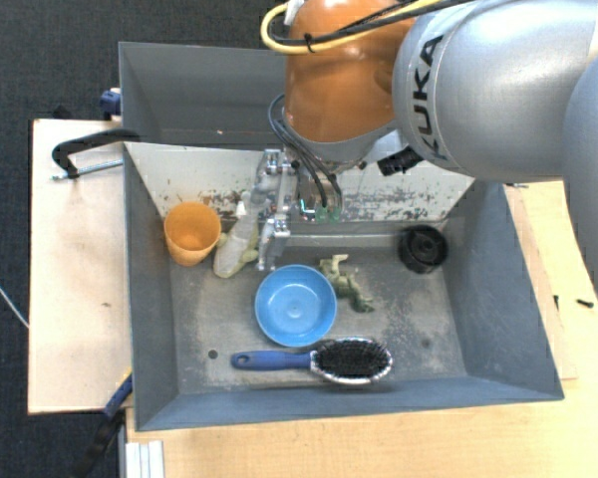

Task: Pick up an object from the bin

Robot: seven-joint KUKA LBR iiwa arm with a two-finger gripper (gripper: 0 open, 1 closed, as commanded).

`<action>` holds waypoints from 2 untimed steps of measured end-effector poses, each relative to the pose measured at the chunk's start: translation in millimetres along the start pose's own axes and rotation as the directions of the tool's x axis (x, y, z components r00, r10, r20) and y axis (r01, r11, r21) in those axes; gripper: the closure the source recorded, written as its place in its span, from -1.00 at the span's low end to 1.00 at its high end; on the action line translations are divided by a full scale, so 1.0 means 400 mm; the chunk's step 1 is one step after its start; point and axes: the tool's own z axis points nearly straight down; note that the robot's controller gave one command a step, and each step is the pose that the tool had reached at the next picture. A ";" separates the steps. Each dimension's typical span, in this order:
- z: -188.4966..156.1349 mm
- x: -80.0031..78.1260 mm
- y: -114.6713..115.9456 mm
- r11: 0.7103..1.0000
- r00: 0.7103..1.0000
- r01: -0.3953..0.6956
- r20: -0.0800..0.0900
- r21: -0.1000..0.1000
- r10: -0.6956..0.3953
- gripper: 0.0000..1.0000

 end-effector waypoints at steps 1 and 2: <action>0.394 0.059 -0.197 0.990 0.990 0.142 0.013 -0.001 -0.142 -1.00; 0.320 0.073 -0.150 0.976 0.976 0.217 0.016 0.001 -0.217 -1.00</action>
Offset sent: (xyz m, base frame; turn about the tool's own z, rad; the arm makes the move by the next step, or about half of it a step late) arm -0.0269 -0.0798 -0.1601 -0.1439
